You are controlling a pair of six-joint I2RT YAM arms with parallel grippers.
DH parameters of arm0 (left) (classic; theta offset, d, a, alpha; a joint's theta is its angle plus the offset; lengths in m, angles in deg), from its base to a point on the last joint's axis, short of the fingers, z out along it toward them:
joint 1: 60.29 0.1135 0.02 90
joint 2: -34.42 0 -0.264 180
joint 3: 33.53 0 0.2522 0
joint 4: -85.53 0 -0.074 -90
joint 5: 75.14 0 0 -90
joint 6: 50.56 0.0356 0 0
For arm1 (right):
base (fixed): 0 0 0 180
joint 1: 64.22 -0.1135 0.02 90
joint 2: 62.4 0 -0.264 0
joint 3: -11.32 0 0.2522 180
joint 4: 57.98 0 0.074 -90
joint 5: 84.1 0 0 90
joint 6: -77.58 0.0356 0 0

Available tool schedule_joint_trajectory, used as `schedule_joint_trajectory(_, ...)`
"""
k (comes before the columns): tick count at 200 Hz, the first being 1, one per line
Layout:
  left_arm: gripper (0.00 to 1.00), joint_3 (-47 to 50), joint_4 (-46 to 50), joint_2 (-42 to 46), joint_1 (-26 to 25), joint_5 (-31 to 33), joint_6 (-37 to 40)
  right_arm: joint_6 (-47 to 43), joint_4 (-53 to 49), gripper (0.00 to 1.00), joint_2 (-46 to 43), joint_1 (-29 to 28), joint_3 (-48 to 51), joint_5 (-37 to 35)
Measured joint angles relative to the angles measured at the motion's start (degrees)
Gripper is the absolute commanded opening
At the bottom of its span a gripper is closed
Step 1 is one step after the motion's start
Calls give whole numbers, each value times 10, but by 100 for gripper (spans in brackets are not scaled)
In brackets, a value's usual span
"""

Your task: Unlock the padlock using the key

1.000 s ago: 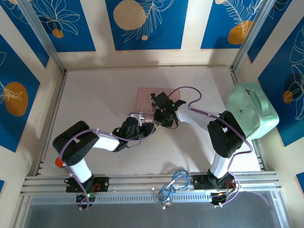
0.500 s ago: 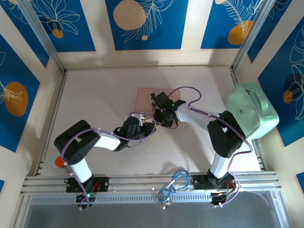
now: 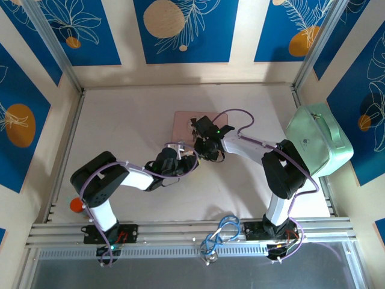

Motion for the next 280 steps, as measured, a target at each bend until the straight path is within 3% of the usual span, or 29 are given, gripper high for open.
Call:
schedule_joint_trajectory(63, 24, 0, -3, 0, 0, 0, 0, 2, 2, 0, 0, 0, 0, 2)
schedule_joint_trajectory(133, 36, 14, -21, 0, 0, 7, 0, 6, 20, 0, -6, 3, 12, 16)
schedule_joint_trajectory(224, 24, 8, -24, 1, 1, 1, 0, 7, 26, 0, -6, 5, 13, 22)
schedule_joint_trajectory(280, 31, 6, -20, -2, 2, -2, 0, 6, 24, 0, -6, 7, 13, 21)
